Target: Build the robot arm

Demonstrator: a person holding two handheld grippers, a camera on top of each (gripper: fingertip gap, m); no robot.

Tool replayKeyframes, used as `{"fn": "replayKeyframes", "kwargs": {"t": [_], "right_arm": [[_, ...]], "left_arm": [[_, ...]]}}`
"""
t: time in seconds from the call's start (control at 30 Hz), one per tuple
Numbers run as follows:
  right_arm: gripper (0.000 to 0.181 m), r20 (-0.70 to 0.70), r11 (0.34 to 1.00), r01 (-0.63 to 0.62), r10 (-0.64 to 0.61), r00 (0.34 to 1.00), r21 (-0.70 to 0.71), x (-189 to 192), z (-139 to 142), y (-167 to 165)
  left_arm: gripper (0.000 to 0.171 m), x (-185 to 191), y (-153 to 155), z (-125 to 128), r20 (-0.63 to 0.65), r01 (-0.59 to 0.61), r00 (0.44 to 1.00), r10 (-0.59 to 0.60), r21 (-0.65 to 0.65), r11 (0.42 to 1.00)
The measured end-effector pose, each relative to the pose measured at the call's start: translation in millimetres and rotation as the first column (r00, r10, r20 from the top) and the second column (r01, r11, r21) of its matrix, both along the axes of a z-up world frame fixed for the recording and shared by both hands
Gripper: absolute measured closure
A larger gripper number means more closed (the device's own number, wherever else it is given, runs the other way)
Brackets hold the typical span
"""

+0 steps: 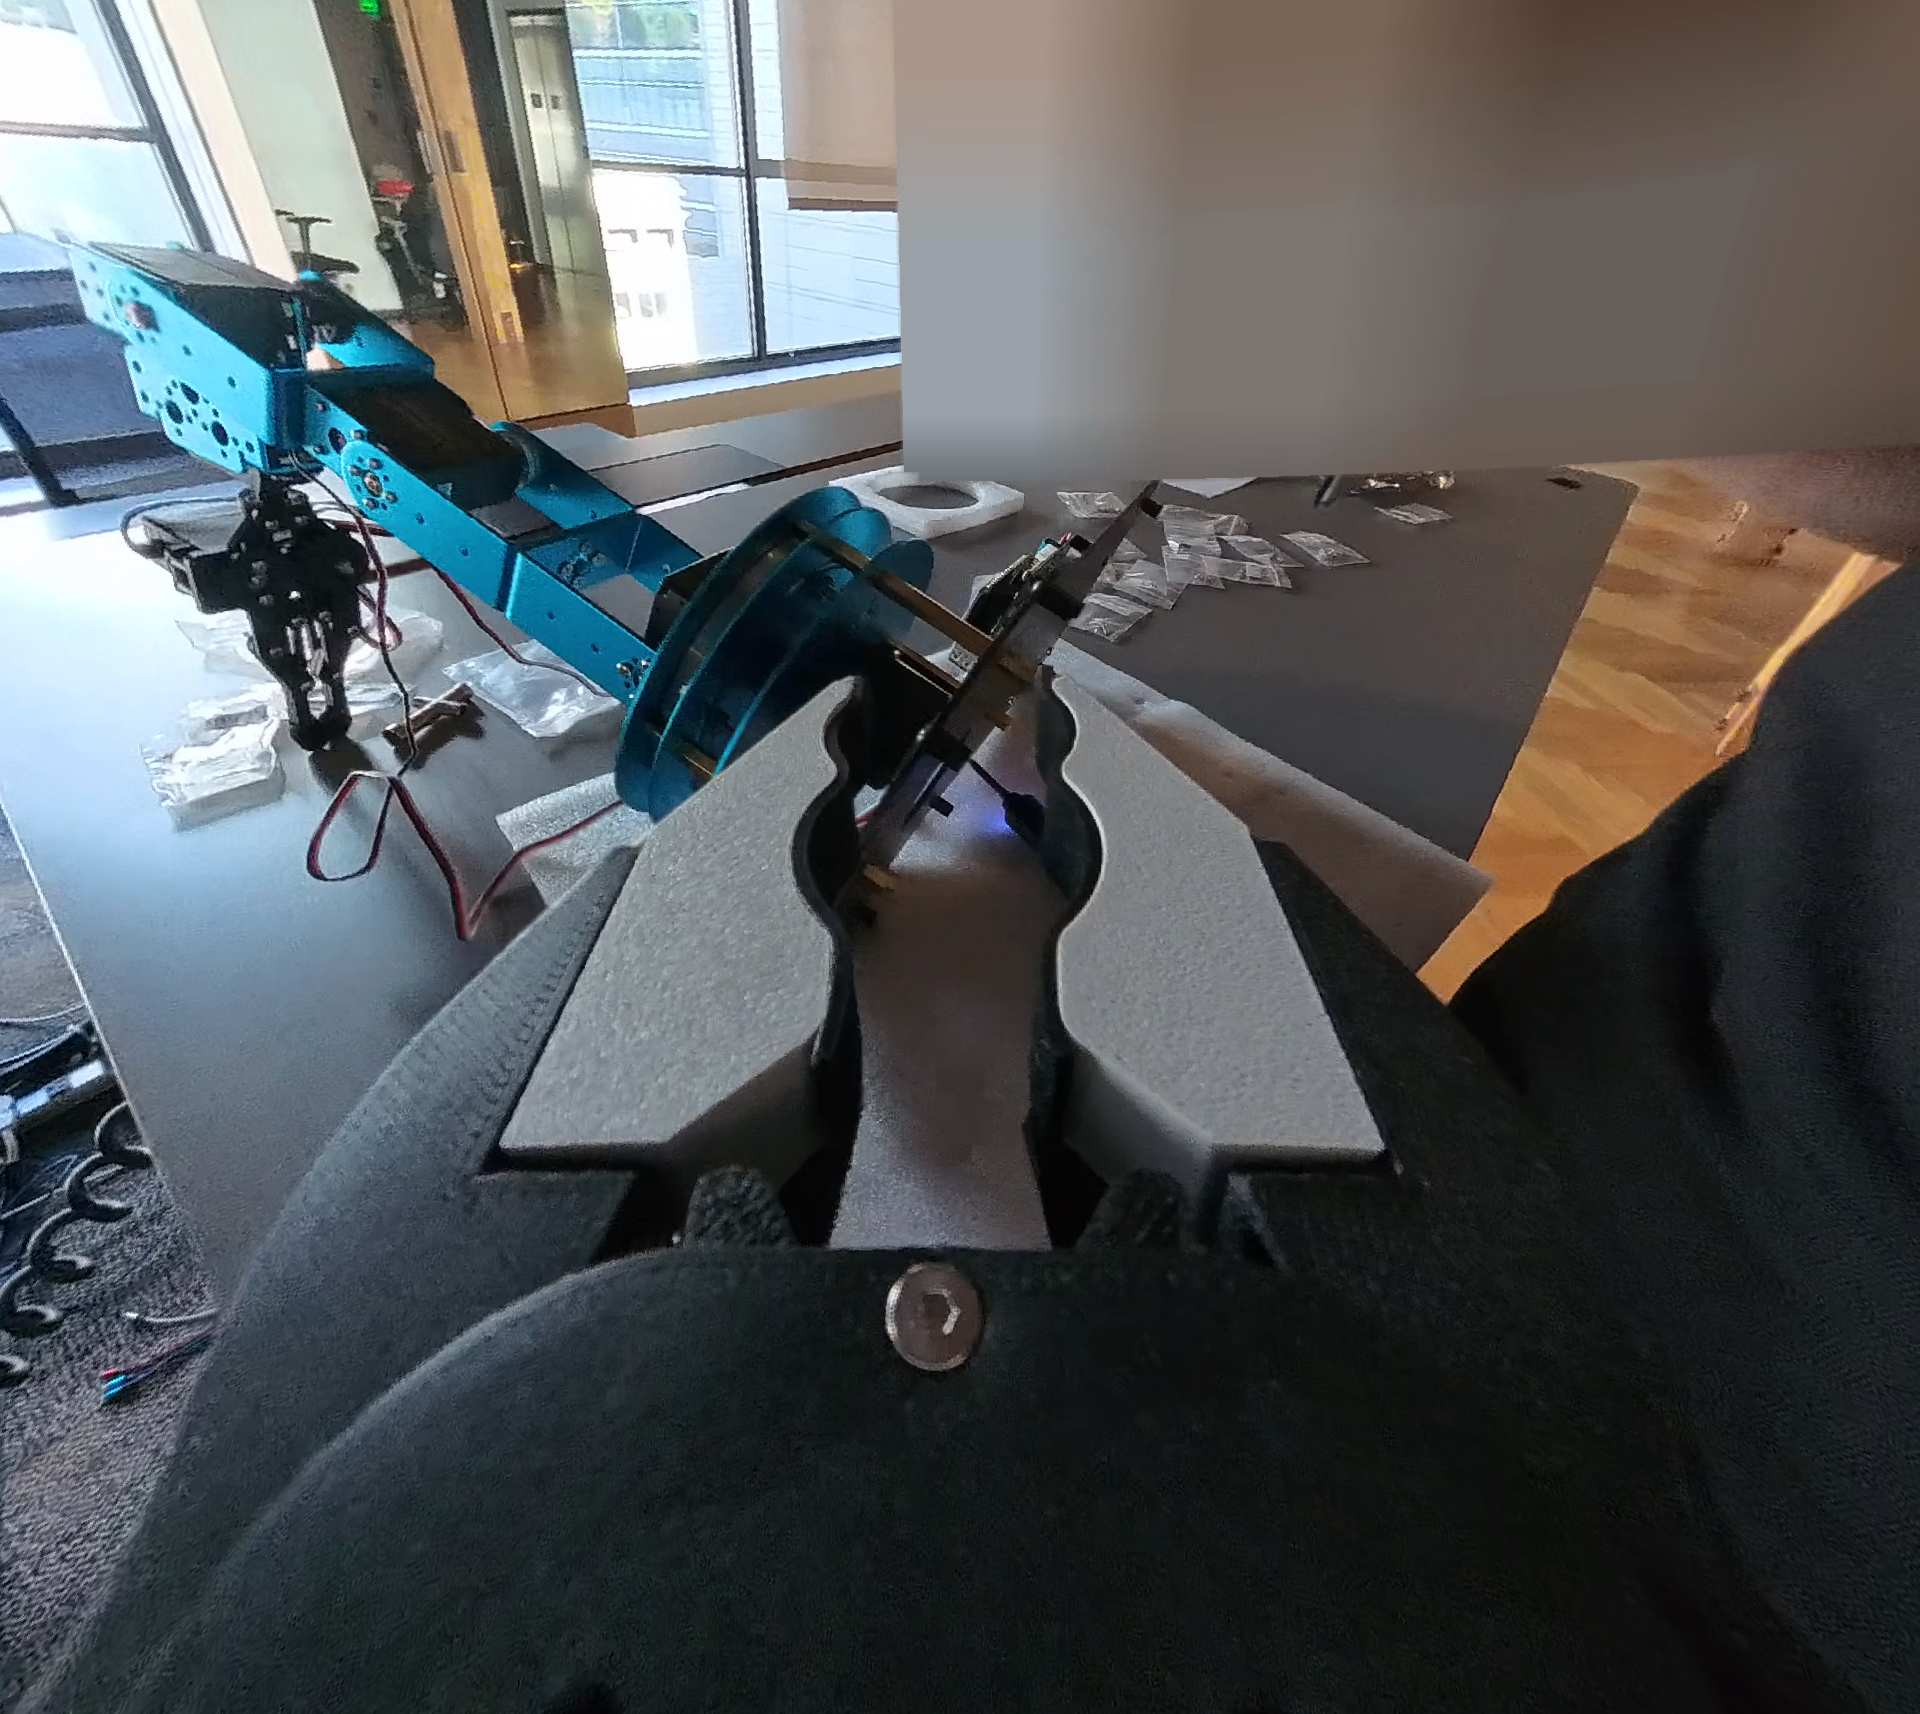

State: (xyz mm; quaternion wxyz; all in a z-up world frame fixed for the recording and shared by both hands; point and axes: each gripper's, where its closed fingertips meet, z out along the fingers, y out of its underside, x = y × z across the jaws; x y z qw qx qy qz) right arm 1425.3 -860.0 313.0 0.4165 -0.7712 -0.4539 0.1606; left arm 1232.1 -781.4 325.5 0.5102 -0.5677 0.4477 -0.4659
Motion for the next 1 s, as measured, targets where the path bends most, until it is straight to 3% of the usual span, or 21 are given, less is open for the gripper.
{"fn": "replayKeyframes", "kwargs": {"t": [0.23,0.4,0.6,0.73,0.8,1.0], "right_arm": [[0.139,-0.158,0.991,0.129,-0.123,0.980,0.033,33,-21,-7],[0.142,-0.224,0.976,0.189,-0.160,0.961,0.112,50,-38,-6],[0.143,-0.260,0.972,0.146,-0.095,0.961,0.183,57,-42,3],[0.145,-0.311,0.974,0.097,-0.029,0.950,0.206,53,-33,8],[0.146,-0.328,0.969,0.076,0.006,0.945,0.236,49,-24,8],[0.145,-0.308,0.964,0.005,0.079,0.948,0.264,40,-16,6]], "left_arm": [[0.144,11,-15,17,0.035,-0.008,0.999,0.010,-0.041,0.999],[0.145,32,-23,28,-0.042,-0.021,0.999,0.020,-0.018,1.000],[0.147,58,-29,33,-0.133,-0.033,0.991,0.032,-0.009,0.999],[0.151,71,-36,29,-0.171,-0.035,0.985,0.032,-0.014,0.999],[0.161,77,-42,26,-0.183,-0.012,0.983,0.008,-0.021,1.000],[0.165,85,-49,12,-0.227,0.000,0.974,-0.005,-0.024,1.000]]}}
